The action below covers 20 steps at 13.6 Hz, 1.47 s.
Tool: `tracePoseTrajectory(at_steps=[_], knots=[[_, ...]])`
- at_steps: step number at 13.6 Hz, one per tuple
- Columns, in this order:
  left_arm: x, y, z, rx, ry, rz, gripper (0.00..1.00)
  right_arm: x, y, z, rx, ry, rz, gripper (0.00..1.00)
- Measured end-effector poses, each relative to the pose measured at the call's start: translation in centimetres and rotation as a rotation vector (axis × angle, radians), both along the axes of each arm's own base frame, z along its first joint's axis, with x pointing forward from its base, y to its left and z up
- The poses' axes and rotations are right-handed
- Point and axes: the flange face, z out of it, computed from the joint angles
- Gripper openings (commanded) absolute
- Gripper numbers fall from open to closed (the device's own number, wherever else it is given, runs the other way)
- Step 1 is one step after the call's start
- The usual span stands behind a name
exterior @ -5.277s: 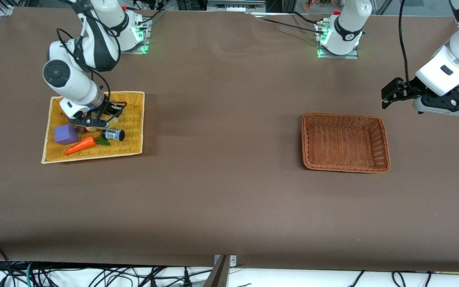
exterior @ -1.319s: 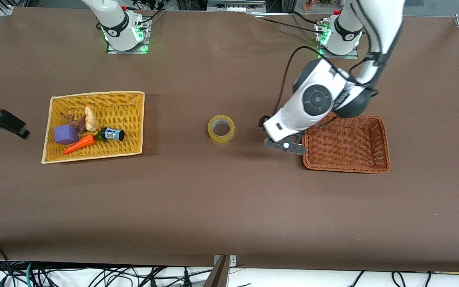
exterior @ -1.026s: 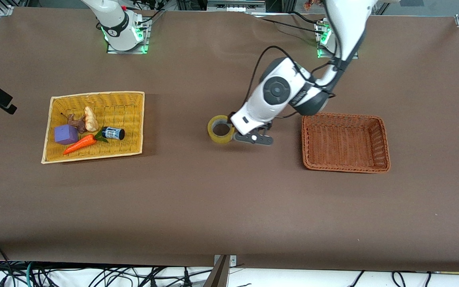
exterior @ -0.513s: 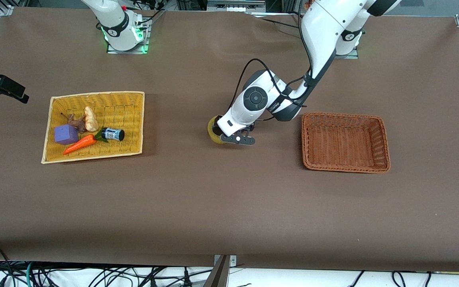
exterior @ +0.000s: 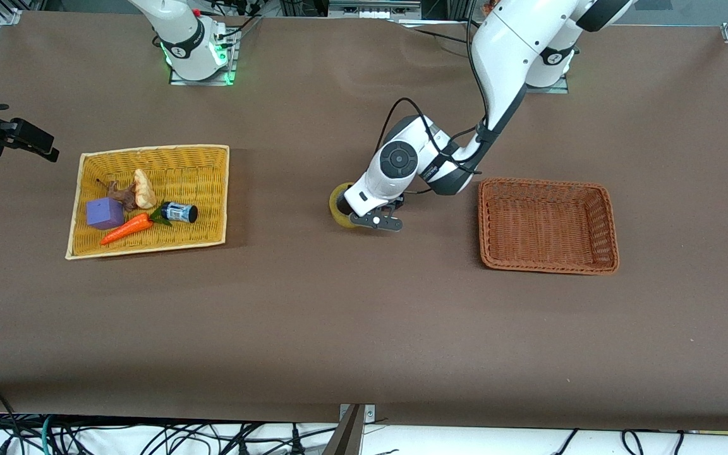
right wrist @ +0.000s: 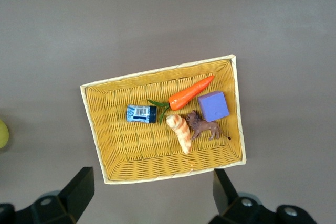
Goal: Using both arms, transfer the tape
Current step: 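Lower the left gripper onto the tape roll while the right gripper withdraws, then grasp the tape roll with the left gripper and carry it over the basket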
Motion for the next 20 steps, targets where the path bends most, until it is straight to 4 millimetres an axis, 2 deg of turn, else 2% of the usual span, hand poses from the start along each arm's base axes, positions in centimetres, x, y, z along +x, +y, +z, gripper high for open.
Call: tracePoseTrajectory(at_steps=[1,6,7,9,12,14,17,20], knots=[[0.0,0.0,-0.3,0.002,0.003,0.0,0.0,0.1,0.1,-0.1,0.0,0.002,0.001,1.0],[1.2,0.5,0.3,-0.003,-0.013,0.014,0.0,0.2,0.4,-0.5,0.0,0.009,0.006,1.0],[1.9,0.9,1.1,-0.003,-0.018,0.023,0.0,0.3,0.3,-0.6,0.0,0.011,0.006,1.0],[3.9,3.0,4.5,0.016,-0.012,0.048,0.0,0.4,0.2,-0.8,-0.001,0.015,0.003,1.0],[7.2,8.8,11.1,0.068,0.009,0.108,0.0,0.5,0.2,-1.0,-0.001,0.017,0.003,1.0],[8.8,13.2,14.0,0.099,0.03,0.124,0.0,0.5,0.2,-1.0,-0.001,0.017,0.004,1.0],[10.6,20.0,15.1,0.131,0.081,0.076,0.0,0.5,0.3,-1.0,-0.001,0.018,0.005,1.0],[12.6,28.6,13.6,0.188,0.113,-0.008,0.0,0.6,0.3,-1.1,-0.001,0.018,0.005,1.0]])
